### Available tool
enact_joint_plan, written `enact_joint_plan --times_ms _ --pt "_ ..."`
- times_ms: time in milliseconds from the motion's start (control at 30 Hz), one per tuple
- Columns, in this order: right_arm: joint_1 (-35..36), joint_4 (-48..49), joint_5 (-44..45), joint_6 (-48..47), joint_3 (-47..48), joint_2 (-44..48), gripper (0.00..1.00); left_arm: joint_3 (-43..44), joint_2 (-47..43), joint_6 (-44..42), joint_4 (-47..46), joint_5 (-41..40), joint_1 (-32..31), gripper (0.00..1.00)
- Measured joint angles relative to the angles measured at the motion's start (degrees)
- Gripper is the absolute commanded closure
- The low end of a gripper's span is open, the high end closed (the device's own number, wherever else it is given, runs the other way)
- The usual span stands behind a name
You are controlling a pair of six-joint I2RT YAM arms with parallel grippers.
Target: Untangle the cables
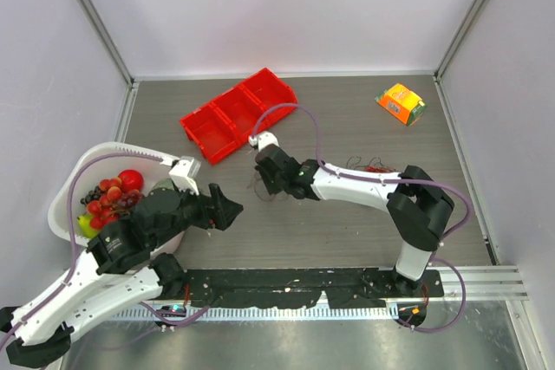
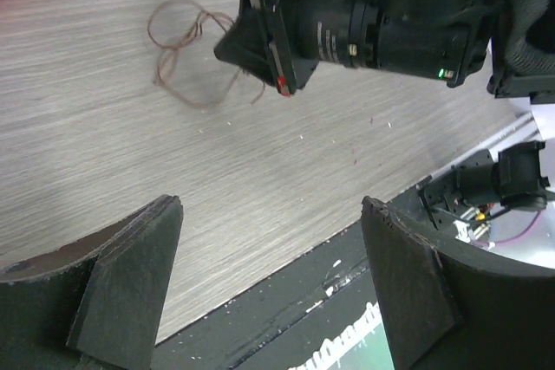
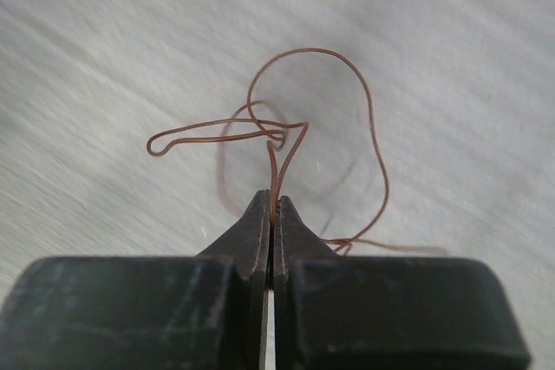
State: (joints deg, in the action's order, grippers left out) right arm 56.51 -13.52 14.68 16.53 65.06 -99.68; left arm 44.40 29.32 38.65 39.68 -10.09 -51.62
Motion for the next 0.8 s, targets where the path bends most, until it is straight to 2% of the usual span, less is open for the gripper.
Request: enact_joint_plan --times_ms 200,433,667,800 --pt "-0.48 0.15 3.67 -0.31 17.49 -7.34 0.99 2.4 -7.08 0.13 4.66 -7.48 0.0 0.13" --pt "-1.14 -0.2 7.85 -0.57 38.27 -19.74 0.99 12.63 -14.08 -0.5 9.53 -15.74 0.0 0.15" --pt "-1.44 0.2 9.97 -1.46 57.55 -34.07 0.99 16.2 -14.97 -0.48 13.14 -17.2 0.0 0.16" --pt "-1.53 2.82 10.1 -1.66 62.2 -40.13 0.99 16.63 -14.99 -0.07 15.13 -17.09 0.0 0.16"
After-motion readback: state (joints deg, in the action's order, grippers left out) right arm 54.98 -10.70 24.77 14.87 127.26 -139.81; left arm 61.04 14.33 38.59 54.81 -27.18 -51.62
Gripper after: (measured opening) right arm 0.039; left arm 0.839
